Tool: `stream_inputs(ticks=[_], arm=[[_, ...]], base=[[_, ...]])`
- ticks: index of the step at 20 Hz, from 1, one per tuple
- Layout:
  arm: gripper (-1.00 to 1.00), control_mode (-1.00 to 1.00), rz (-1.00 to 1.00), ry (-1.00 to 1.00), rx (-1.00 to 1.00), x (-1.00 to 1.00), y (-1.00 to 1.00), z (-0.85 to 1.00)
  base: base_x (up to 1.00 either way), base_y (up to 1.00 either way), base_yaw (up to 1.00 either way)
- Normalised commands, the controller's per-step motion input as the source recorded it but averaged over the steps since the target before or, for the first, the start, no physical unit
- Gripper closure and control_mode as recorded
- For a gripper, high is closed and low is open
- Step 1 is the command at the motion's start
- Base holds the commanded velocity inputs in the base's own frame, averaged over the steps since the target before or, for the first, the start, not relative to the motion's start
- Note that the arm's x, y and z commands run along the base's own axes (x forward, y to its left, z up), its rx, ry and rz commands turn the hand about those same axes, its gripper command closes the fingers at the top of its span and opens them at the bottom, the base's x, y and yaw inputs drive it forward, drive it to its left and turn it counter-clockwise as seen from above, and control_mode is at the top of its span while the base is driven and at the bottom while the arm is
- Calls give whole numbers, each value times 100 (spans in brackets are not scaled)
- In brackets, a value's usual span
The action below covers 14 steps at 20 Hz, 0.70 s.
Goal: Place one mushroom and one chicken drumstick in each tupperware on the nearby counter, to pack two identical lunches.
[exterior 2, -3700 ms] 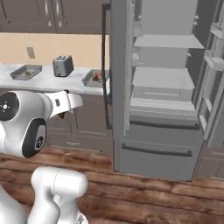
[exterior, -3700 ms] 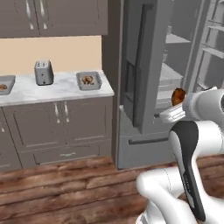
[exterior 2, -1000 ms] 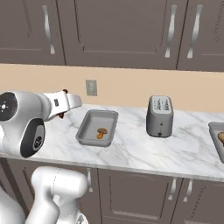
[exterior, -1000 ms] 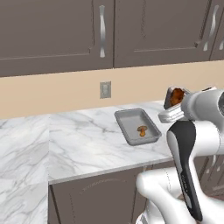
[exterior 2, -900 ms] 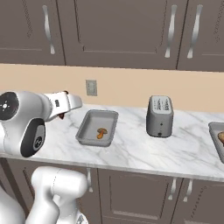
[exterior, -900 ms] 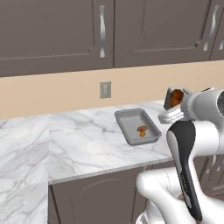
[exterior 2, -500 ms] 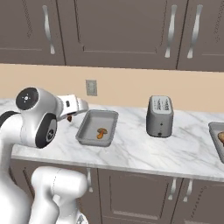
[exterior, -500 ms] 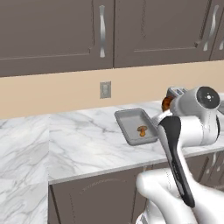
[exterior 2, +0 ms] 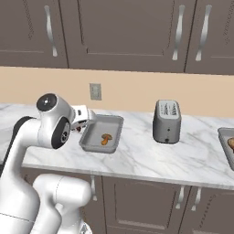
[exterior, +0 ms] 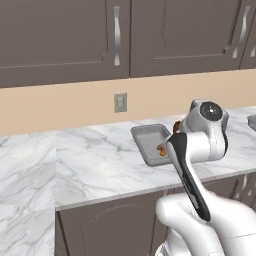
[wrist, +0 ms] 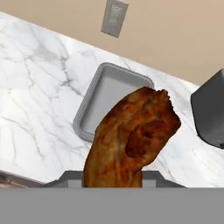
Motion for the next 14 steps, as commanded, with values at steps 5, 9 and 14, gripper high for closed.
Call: stream_inputs(ticks=[5, 9, 14], arm=[[100, -100, 0, 15, 0, 20, 33, -17], [100, -100, 0, 10, 0, 30, 28, -17], [100, -100, 0, 1, 0, 65, 1, -34]], base=[[0, 0, 0], [0, 0, 0], [0, 0, 0]])
